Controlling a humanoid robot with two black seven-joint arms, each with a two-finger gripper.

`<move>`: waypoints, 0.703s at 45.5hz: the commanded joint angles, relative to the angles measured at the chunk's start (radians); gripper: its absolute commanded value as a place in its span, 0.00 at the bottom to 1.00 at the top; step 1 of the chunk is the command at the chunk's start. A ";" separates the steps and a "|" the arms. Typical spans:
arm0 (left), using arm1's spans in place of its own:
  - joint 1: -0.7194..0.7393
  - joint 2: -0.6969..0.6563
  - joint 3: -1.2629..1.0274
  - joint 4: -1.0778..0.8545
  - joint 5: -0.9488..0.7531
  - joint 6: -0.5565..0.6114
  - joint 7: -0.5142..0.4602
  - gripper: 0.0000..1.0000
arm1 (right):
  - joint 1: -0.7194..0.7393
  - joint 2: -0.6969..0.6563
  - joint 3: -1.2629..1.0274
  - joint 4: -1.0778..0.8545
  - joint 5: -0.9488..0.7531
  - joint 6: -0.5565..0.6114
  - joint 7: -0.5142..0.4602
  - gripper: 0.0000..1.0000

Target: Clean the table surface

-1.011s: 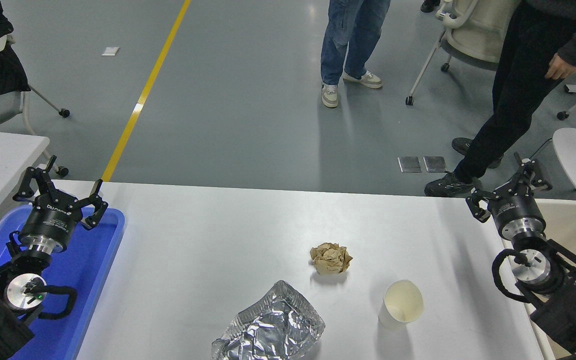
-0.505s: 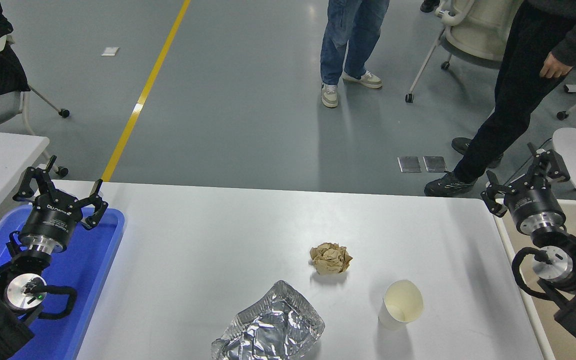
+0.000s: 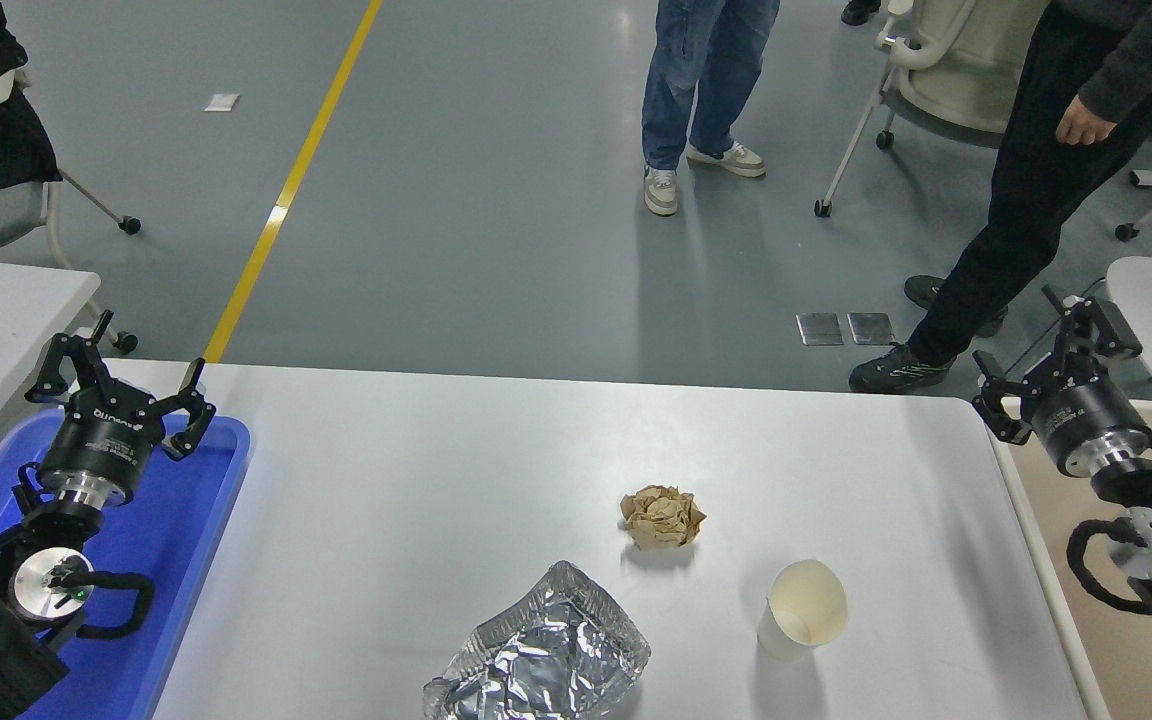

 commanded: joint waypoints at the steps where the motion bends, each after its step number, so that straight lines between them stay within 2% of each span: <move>1: 0.000 0.001 0.000 -0.001 0.000 0.000 -0.001 1.00 | 0.010 -0.174 -0.119 0.160 -0.168 0.011 0.008 1.00; 10: 0.000 -0.001 0.000 -0.001 0.000 0.000 -0.001 1.00 | 0.008 -0.316 -0.158 0.334 -0.442 0.011 0.014 1.00; 22: 0.000 -0.001 0.000 0.001 0.000 0.000 -0.001 1.00 | 0.008 -0.451 -0.203 0.484 -0.725 0.011 0.069 1.00; 32: 0.000 -0.001 0.000 -0.001 0.000 0.000 -0.001 1.00 | 0.008 -0.501 -0.289 0.579 -0.841 0.009 0.078 1.00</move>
